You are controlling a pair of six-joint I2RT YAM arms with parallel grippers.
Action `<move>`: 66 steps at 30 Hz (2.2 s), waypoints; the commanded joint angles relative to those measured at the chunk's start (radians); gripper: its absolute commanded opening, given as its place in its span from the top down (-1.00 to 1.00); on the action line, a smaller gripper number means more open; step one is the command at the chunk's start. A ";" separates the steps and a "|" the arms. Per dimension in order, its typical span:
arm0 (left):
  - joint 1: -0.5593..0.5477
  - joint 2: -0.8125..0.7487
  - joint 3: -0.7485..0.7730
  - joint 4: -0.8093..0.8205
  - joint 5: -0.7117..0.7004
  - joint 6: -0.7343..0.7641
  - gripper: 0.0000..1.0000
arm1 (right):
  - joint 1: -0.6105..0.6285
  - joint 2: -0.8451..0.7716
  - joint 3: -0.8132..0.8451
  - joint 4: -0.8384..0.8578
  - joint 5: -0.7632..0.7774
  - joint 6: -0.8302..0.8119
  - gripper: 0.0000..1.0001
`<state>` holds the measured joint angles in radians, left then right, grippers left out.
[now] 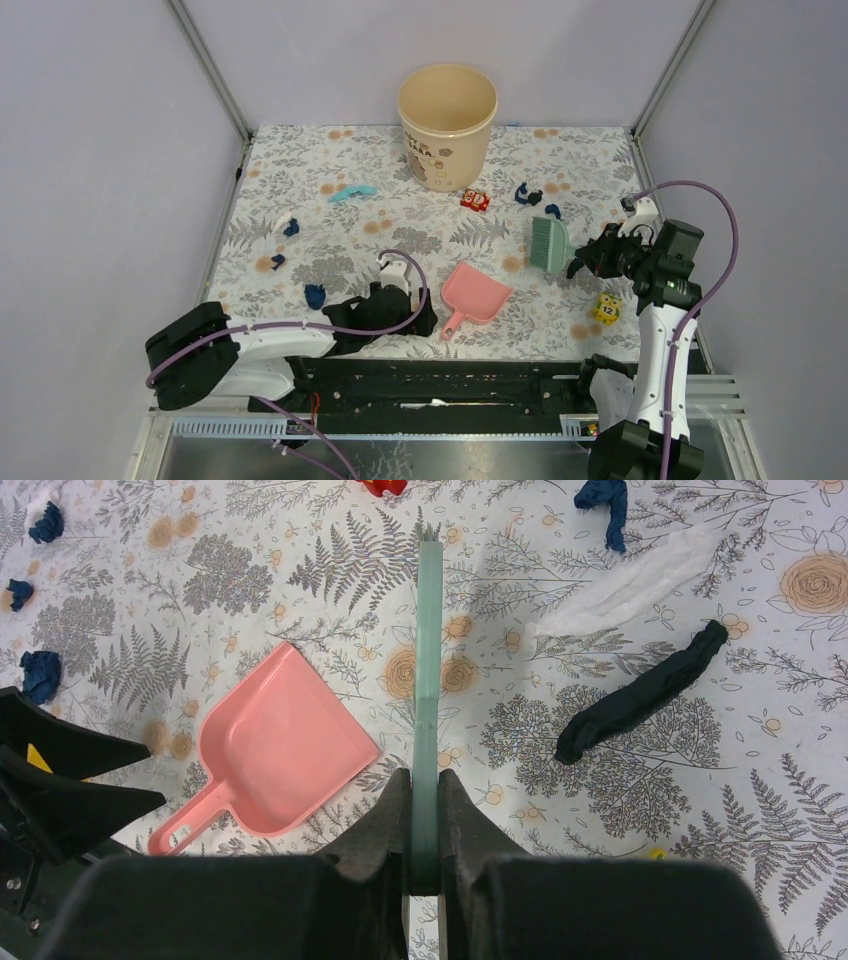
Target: Sweep away the paper scraps from the table
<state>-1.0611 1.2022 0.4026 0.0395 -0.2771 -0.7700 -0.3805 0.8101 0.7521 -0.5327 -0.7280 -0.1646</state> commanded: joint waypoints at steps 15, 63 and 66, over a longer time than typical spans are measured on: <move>0.032 0.187 -0.044 0.175 0.109 -0.181 -0.63 | -0.003 -0.010 0.015 0.007 -0.048 -0.023 1.00; -0.431 0.396 0.520 -0.325 -0.388 -0.170 -0.37 | -0.003 0.001 0.018 0.002 -0.054 -0.027 1.00; -0.431 0.396 0.501 -0.291 -0.389 -0.163 -0.33 | -0.003 0.000 0.018 0.001 -0.056 -0.027 1.00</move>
<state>-1.4887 1.6012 0.8886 -0.2813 -0.6369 -0.9257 -0.3805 0.8146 0.7521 -0.5411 -0.7528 -0.1795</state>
